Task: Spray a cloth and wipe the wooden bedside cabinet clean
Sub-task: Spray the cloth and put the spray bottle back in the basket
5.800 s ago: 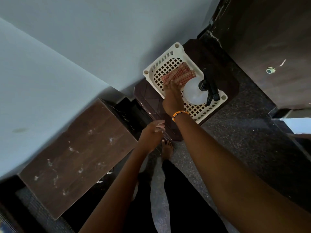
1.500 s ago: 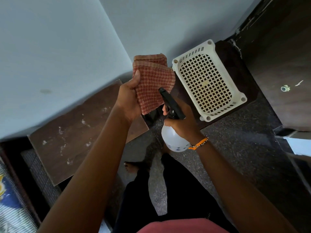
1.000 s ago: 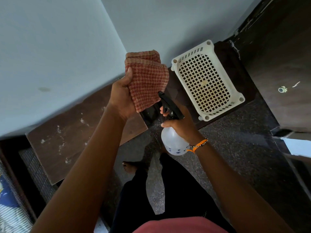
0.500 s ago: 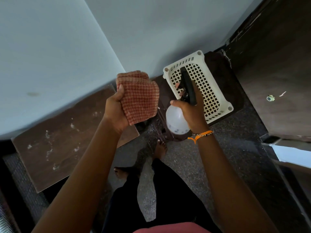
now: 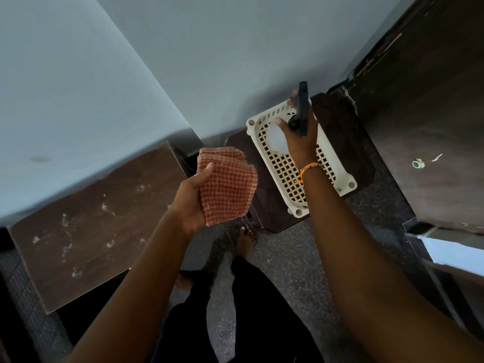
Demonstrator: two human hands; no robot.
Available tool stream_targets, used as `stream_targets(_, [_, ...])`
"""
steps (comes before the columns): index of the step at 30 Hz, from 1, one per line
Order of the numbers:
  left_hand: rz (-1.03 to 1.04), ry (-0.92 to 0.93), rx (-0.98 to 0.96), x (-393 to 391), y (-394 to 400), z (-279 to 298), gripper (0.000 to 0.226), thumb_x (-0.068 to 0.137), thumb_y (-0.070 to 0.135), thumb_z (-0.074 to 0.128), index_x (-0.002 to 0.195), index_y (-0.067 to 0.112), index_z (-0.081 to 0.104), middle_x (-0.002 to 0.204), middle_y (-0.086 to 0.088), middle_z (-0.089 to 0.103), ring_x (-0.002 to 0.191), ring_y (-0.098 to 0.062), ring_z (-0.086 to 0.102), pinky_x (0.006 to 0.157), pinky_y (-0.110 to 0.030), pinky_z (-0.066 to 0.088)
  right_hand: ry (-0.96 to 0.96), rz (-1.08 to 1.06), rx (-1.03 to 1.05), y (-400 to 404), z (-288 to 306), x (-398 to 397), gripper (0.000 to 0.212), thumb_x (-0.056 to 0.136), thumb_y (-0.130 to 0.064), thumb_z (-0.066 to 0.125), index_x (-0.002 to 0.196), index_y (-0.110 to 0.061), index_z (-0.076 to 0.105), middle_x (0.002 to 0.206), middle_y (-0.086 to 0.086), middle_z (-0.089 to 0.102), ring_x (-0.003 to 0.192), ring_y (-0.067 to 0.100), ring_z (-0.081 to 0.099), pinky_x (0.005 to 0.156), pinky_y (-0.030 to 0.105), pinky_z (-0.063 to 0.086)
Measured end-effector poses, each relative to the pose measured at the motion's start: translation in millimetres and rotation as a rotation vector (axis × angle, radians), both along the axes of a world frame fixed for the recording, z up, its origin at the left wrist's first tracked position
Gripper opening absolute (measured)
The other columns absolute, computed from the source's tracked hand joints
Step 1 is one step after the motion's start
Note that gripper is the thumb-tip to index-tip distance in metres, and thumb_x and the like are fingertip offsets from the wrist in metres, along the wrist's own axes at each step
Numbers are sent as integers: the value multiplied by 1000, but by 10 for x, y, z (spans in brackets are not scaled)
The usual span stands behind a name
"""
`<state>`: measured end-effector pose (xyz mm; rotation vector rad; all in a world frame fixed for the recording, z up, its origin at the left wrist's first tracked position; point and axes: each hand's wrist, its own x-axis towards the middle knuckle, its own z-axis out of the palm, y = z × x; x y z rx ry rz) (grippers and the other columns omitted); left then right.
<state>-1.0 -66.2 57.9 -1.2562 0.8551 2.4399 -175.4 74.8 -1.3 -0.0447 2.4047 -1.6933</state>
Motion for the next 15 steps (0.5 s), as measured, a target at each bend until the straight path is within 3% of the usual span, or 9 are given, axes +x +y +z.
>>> stream_targets(2, [-26,-9,5,4,-25,-27,26,94,29,42,99,12,61,83,-7,75,85,-29,68,78,-47,49,-66,-28,-10,27,-58,-23,37,75,-13,77,102,-24,54,83,-15,52,87,14,50,100,51,41])
stream_targets(3, [-36,-10,8,8,-38,-38,25,93,27,43,100,12,60,84,-7,75,83,-28,70,78,-47,49,-62,-14,25,44,-85,-31,37,74,-11,77,104,-18,56,84,-15,51,87,14,51,100,50,42])
stream_targets(5, [-46,-11,14,21,-52,-68,22,93,23,43,101,11,60,84,-7,75,79,-26,72,77,-47,49,-110,8,81,84,-138,-6,51,75,-6,74,120,-5,51,103,-6,55,101,17,53,104,45,41])
stream_targets(7, [-28,-9,28,41,-55,-94,21,93,18,42,99,10,59,81,-7,75,77,-25,71,76,-46,49,-169,-37,125,125,-180,129,59,78,-7,69,131,-4,43,130,10,43,120,23,46,107,40,39])
stream_targets(8, [-5,-3,39,74,-56,-117,21,93,16,40,99,10,59,81,-7,74,80,-26,70,77,-46,49,-170,-79,146,135,-195,258,57,81,-13,65,132,-3,43,134,14,37,122,25,43,106,38,39])
stream_targets(10, [47,8,75,152,-63,-160,23,91,13,37,103,9,57,89,-10,72,91,-29,65,81,-50,48,-182,-175,133,131,-201,592,50,84,-31,50,123,1,51,129,16,37,114,23,45,101,29,40])
stream_targets(12, [75,0,115,252,-81,-199,26,90,12,36,109,9,54,100,-13,66,98,-31,61,84,-52,48,-190,-182,79,84,-177,975,50,83,-40,37,99,0,63,117,15,42,106,17,44,93,18,36])
stream_targets(13, [76,-12,118,314,-104,-215,28,89,11,36,111,9,53,102,-13,65,98,-31,61,81,-50,49,-193,-140,63,29,-179,1173,43,84,-39,35,87,-7,64,114,16,45,106,20,45,90,17,35])
stream_targets(15, [55,-28,96,457,-167,-226,32,88,9,36,116,8,50,103,-13,63,96,-30,61,75,-47,52,-178,-40,83,-112,-211,1521,26,83,-33,41,77,-16,60,111,15,49,107,31,50,94,28,37])
